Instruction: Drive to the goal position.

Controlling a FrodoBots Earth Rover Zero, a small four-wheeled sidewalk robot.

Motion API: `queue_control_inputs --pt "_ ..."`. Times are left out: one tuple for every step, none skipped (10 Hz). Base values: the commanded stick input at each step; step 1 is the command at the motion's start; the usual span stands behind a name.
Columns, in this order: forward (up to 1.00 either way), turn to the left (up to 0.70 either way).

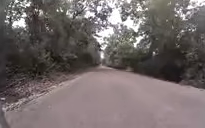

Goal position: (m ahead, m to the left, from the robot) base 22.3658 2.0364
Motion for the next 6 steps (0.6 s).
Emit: queue_control_inputs --pt "0.70 0.00" --pt "0.70 0.00" --pt "0.70 0.00" --pt "0.70 0.00" --pt "0.70 0.00" --pt "0.70 0.00"
